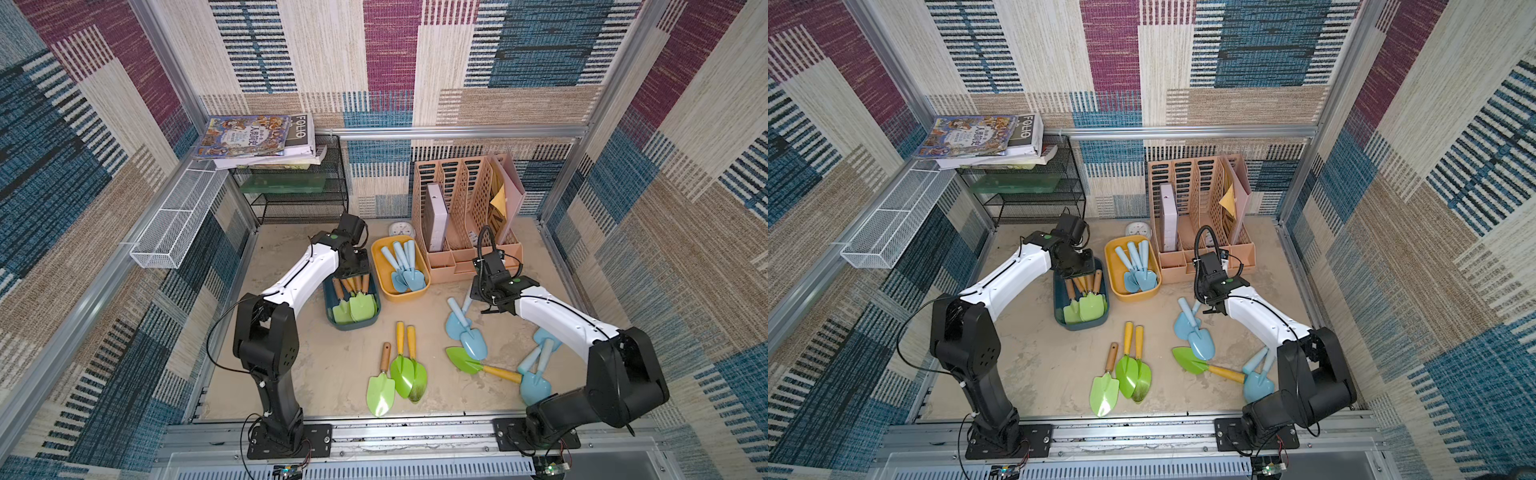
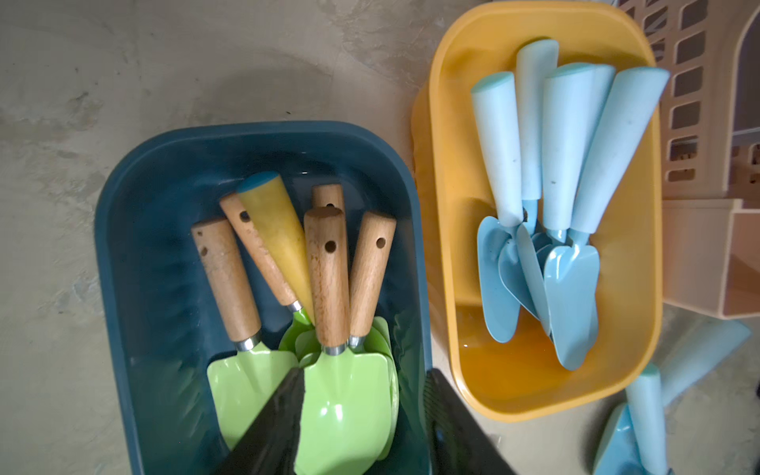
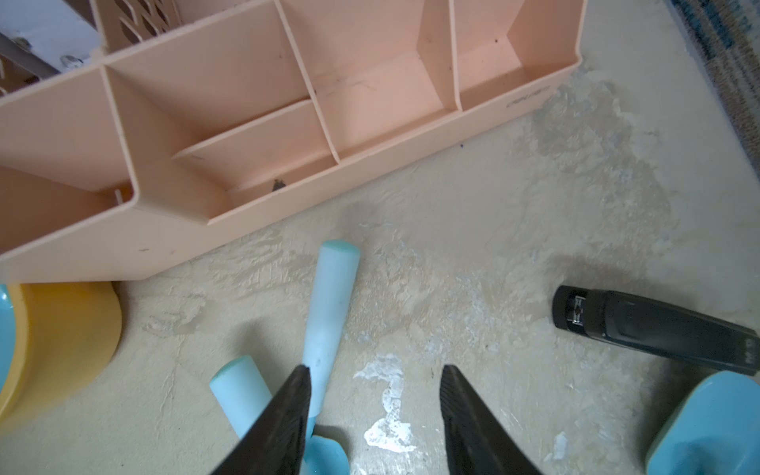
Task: Sort the small shovels by color and place them into the storage box
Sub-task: Place the shovel in the storage box.
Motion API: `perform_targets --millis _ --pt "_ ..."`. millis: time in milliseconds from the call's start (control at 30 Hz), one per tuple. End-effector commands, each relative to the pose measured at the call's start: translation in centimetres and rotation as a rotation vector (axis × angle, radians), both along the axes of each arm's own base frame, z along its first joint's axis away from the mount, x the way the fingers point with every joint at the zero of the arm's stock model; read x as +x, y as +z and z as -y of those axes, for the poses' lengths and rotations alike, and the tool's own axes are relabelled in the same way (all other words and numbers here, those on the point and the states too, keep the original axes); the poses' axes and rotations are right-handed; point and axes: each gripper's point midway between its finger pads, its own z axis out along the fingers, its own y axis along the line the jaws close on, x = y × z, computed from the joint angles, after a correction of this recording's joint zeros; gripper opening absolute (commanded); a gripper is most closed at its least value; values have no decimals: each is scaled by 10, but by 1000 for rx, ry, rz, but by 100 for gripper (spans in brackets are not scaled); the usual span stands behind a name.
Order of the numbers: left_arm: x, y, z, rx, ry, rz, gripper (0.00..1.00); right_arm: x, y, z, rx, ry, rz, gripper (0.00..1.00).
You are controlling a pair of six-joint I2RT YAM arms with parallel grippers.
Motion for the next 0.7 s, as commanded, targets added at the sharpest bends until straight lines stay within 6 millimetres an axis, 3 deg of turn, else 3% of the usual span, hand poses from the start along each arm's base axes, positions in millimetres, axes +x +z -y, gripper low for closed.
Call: perform_targets --millis 0,233,667 --pt "7 9 -2 -27 61 65 49 -1 -5 -5 86 -2 -9 54" --pt "0 -4 -2 -17 50 21 49 -3 -25 -2 182 -5 -74 54" --pt "-11 -9 -3 -22 45 -2 49 26 -41 -20 235 36 -111 53"
